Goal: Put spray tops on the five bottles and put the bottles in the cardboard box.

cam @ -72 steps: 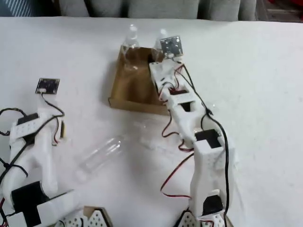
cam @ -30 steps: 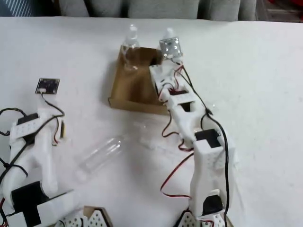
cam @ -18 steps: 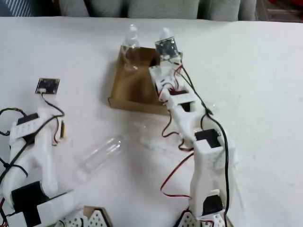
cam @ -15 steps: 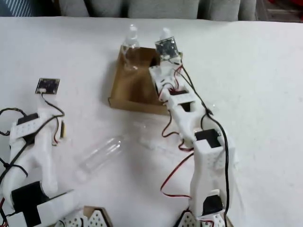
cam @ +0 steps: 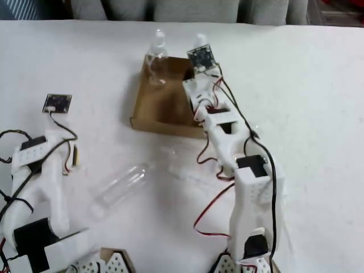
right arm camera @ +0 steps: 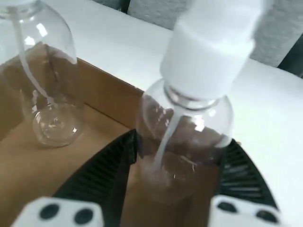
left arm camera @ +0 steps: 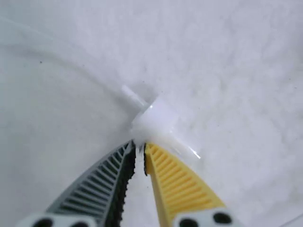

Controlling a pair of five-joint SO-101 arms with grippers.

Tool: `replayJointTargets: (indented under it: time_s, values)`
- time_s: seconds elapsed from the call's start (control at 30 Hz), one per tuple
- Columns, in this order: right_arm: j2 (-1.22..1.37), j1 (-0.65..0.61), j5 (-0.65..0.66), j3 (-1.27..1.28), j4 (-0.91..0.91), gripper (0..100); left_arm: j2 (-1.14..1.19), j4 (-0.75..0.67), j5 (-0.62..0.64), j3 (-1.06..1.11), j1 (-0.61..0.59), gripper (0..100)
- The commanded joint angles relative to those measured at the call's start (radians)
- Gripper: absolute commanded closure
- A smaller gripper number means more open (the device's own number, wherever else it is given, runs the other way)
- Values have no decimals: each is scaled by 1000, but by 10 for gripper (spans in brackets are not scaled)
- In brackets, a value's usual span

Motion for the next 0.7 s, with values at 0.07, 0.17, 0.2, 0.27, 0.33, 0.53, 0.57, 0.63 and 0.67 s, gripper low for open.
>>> replayJointTargets:
  time_s: [0.07, 0.17, 0.2, 0.27, 0.33, 0.53, 0.57, 0.63, 0.67]
  values:
    - [-54, 15, 15, 18, -42, 783, -38, -15, -14, 0, 7, 946]
    - [-56, 15, 15, 49, -110, 783, -38, -15, -14, 0, 7, 946]
    - [-59, 15, 9, 58, -117, 783, -38, -15, -14, 0, 7, 946]
    - [-59, 15, -34, 60, -120, 782, -38, -15, -14, 0, 7, 946]
    - [-59, 16, -61, 58, -119, 774, -38, -15, -14, 0, 7, 946]
    - [-59, 16, -66, 58, -117, 738, -38, -15, -14, 0, 7, 946]
    - [-61, 16, -66, 58, -111, 738, -38, -15, -14, 0, 7, 946]
    - [-67, 16, -66, 51, -84, 738, -38, -15, -14, 0, 7, 946]
    - [-74, 15, -66, 41, -59, 737, -38, -15, -14, 0, 7, 946]
